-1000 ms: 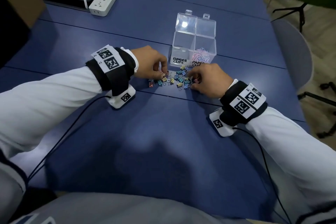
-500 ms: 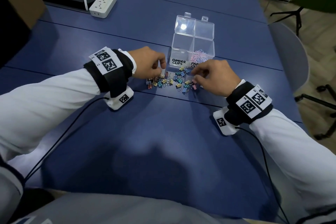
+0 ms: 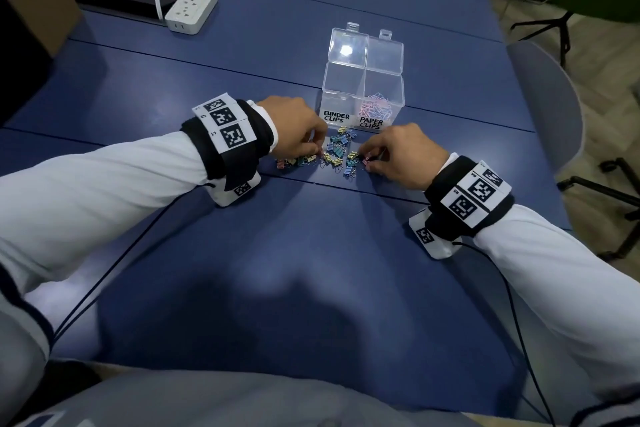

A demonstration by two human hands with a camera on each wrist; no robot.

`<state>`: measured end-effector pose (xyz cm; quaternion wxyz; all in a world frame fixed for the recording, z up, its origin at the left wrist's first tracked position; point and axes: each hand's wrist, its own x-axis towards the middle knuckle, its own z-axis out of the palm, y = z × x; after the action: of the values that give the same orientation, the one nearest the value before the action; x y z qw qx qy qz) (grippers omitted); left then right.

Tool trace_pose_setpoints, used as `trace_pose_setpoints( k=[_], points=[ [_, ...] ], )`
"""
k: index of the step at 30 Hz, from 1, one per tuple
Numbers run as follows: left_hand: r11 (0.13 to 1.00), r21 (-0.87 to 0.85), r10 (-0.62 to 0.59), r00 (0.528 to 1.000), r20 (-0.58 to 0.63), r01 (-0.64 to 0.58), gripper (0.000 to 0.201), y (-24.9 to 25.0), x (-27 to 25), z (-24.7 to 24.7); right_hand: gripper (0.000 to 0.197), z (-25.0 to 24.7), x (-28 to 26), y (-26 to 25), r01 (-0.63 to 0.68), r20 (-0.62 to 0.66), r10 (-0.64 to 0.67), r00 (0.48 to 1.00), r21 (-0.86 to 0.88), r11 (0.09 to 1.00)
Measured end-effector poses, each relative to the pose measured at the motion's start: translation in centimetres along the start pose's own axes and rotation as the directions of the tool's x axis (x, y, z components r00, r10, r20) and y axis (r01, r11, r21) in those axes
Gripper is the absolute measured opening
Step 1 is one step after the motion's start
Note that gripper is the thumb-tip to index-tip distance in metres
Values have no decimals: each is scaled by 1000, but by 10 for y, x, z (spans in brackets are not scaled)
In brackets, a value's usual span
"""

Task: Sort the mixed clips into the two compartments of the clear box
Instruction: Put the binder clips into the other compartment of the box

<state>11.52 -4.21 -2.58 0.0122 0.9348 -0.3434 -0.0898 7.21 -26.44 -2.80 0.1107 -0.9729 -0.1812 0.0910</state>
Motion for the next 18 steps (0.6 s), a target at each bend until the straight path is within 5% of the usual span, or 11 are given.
trace_pose_setpoints(
  k=[9, 14, 18],
  points=[
    [998, -60, 7, 998, -70, -12, 13, -4, -4, -15, 29, -1, -1, -3, -24, -17, 25, 1000, 16, 1000],
    [990, -138, 0, 986, -167, -23, 14, -3, 1, -49, 55, -2, -3, -5, -33, 2, 33, 999, -40, 999],
    [985, -168, -24, 965, -262, -21, 18, -3, 26, -80, 36, 0, -1, -4, 6, 19, -5, 1000, -67, 998]
  ],
)
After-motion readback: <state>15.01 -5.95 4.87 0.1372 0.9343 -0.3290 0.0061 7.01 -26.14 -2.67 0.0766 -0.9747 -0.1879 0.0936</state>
